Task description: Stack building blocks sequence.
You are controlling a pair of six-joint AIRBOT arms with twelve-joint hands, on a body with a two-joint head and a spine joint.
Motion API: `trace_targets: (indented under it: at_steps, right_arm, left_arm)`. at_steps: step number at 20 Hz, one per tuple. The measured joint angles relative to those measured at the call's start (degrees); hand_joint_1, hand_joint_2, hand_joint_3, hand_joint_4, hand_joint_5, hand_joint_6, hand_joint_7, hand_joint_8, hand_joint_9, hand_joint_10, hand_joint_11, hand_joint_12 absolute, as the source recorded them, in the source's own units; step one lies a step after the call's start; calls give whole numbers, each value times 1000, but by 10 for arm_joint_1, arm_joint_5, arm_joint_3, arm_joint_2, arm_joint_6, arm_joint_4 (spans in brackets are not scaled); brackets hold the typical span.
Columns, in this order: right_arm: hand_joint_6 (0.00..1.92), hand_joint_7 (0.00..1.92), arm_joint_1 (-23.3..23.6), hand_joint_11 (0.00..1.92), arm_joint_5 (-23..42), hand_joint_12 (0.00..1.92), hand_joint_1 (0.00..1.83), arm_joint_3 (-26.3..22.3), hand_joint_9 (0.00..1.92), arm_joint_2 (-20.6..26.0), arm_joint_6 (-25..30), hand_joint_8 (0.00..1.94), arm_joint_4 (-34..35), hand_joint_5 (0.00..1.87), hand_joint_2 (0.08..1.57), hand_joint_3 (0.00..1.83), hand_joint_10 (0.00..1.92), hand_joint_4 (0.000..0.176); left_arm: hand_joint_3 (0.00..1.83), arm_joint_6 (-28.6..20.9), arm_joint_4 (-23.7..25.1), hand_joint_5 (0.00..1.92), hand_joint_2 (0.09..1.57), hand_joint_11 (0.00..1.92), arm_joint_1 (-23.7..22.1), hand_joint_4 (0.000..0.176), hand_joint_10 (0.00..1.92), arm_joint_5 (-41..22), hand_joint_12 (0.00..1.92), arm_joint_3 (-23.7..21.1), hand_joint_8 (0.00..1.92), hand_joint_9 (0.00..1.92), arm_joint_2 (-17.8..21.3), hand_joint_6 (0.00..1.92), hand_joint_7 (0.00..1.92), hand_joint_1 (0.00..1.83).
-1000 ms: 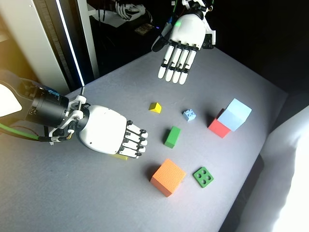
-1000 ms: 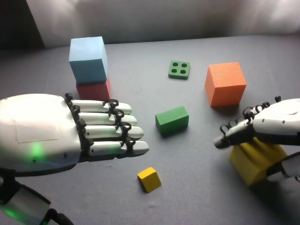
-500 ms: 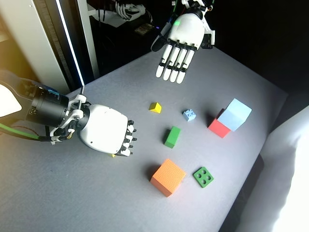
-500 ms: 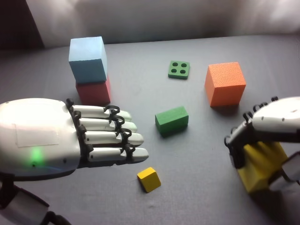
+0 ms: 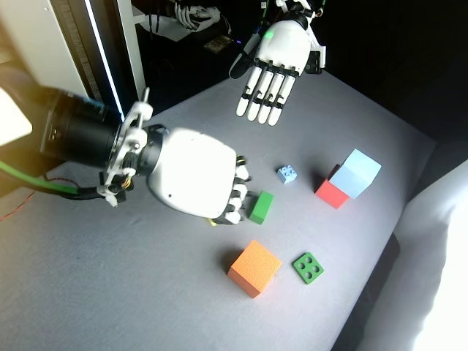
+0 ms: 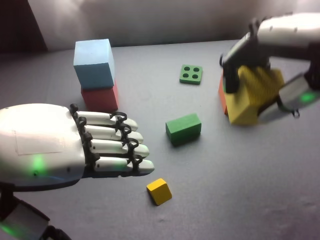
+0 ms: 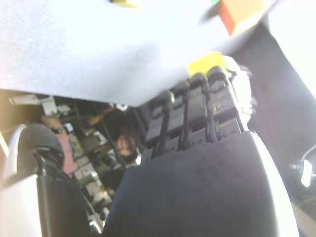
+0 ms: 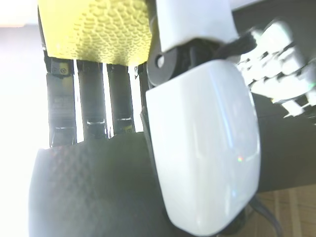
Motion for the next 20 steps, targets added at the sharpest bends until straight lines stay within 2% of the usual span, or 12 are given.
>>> trace_targets:
  at_steps: [1, 2, 5, 8, 10, 15, 16, 17, 18, 19, 20]
  right_arm:
    - [1145, 1091, 12, 829, -15, 972, 1384, 9, 971, -10, -4, 702, 0, 886, 1098, 0, 1062, 0]
    - [1112, 1088, 16, 861, -19, 886, 1382, 17, 979, -20, -5, 696, 0, 916, 1091, 2, 1058, 0]
    - [1142, 1070, 29, 882, -37, 843, 1382, 53, 1015, -51, -10, 738, 20, 871, 1095, 0, 1022, 0]
    - [1174, 1047, 33, 836, -47, 868, 1376, 87, 970, -70, -13, 783, 47, 853, 1108, 2, 1091, 0]
    - [1172, 1056, 33, 854, -75, 875, 1380, 121, 994, -96, -16, 778, 58, 847, 1104, 0, 1049, 0]
    - [1190, 1058, 42, 855, -82, 872, 1378, 157, 972, -121, -28, 784, 60, 834, 1109, 0, 1073, 0]
    - [1146, 1055, 42, 782, -85, 1425, 1468, 164, 992, -127, -29, 736, 60, 843, 1105, 0, 950, 0]
    - [1190, 1016, 42, 699, -93, 1630, 1485, 173, 908, -133, -29, 832, 61, 811, 1130, 0, 1039, 0]
    - [1217, 1006, 42, 686, -103, 1641, 1486, 185, 885, -140, -30, 880, 62, 787, 1137, 1, 1056, 0]
    - [1196, 1029, 38, 738, -105, 1589, 1488, 191, 937, -142, -33, 813, 61, 799, 1123, 0, 989, 0]
    - [1105, 1064, 35, 770, -111, 1550, 1491, 197, 1008, -143, -42, 712, 62, 863, 1099, 0, 907, 0]
  left_arm:
    - [16, 0, 0, 3, 1026, 0, 0, 0, 1, 0, 17, 1, 1, 10, 0, 0, 20, 282]
    - [15, 0, -3, 0, 1030, 0, 0, 0, 0, 0, 3, 1, 0, 1, 0, 0, 3, 279]
    - [5, 0, -1, 44, 1020, 36, 0, 0, 16, 0, 18, 1, 20, 44, 0, 16, 57, 290]
    - [5, 0, -1, 54, 1025, 50, 0, 0, 18, 2, 31, 5, 16, 60, -4, 13, 71, 288]
    - [15, 0, -2, 7, 1053, 6, 0, 0, 1, -3, 5, 5, 1, 8, -4, 0, 10, 269]
    - [7, 0, -2, 21, 1044, 21, 0, 0, 9, -1, 10, 5, 9, 23, -4, 8, 25, 269]
    - [7, 0, -2, 28, 1047, 20, 0, 0, 10, -1, 10, 5, 11, 28, -4, 10, 32, 275]
    - [5, 0, 0, 168, 972, 18, 0, 0, 8, -1, 269, 5, 3, 150, -4, 4, 163, 418]
    - [6, 0, -3, 155, 972, 0, 0, 0, 1, -2, 262, 5, 3, 146, -4, 3, 151, 427]
    - [18, 0, -2, 71, 1016, 0, -1, 0, 0, -1, 86, 5, 2, 74, -4, 1, 81, 349]
    - [21, 0, 1, 17, 1048, 0, -3, 0, 0, 0, 2, 5, 0, 21, -4, 3, 25, 250]
